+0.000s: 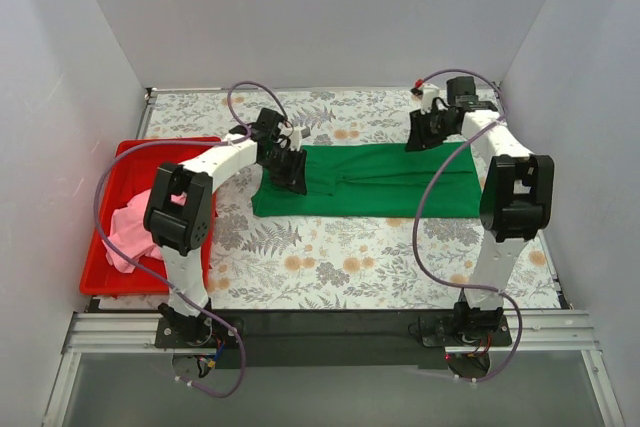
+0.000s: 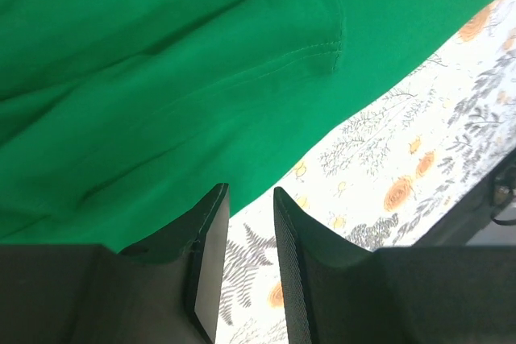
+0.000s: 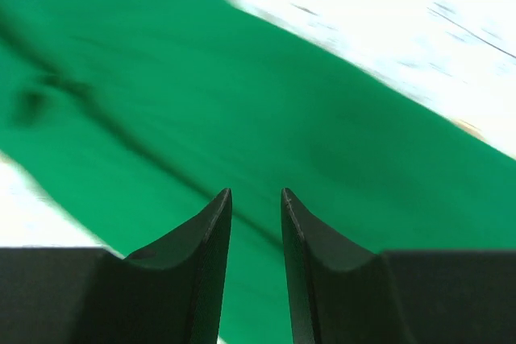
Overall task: Fold and stack the t-shirts
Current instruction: Fold the tshirt
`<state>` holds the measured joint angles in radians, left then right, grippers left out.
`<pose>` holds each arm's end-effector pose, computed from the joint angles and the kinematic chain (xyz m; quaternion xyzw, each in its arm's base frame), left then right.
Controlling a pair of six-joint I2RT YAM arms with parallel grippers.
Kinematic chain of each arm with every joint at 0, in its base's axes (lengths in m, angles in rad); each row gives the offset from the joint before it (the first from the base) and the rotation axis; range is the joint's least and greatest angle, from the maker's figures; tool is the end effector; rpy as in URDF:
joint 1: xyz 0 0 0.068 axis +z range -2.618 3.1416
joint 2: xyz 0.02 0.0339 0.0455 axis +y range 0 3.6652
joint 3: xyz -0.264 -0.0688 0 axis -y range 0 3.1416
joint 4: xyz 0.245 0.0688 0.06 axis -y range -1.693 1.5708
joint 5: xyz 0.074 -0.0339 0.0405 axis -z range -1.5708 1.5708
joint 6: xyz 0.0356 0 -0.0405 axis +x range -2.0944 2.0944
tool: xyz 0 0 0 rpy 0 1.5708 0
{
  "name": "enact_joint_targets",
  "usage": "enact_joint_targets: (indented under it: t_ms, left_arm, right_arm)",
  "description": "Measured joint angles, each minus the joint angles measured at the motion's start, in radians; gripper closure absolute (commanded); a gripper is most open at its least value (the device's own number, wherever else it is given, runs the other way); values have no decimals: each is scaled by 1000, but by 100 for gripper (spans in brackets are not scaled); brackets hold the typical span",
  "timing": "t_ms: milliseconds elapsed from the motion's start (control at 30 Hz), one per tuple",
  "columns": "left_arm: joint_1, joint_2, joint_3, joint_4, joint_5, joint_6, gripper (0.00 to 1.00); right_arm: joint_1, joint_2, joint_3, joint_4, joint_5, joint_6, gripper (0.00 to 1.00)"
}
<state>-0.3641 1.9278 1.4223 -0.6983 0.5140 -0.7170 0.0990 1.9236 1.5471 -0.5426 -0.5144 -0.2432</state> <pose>0.3613 -0.1564 0.1967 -0.1213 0.9443 -0.3051 0.0227 0.4210 0.0594 0.2435 -0.2362 0.8890 0.2181 0.3261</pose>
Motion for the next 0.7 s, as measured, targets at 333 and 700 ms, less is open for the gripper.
enact_joint_targets:
  t_ms: [333, 700]
  left_arm:
    - [-47, 104, 10, 22, -187, -42, 74]
    - [12, 247, 234, -40, -217, 48, 74]
  right_arm:
    - [-148, 187, 92, -128, 217, -217, 68]
    - [-134, 157, -11, -114, 262, -251, 79]
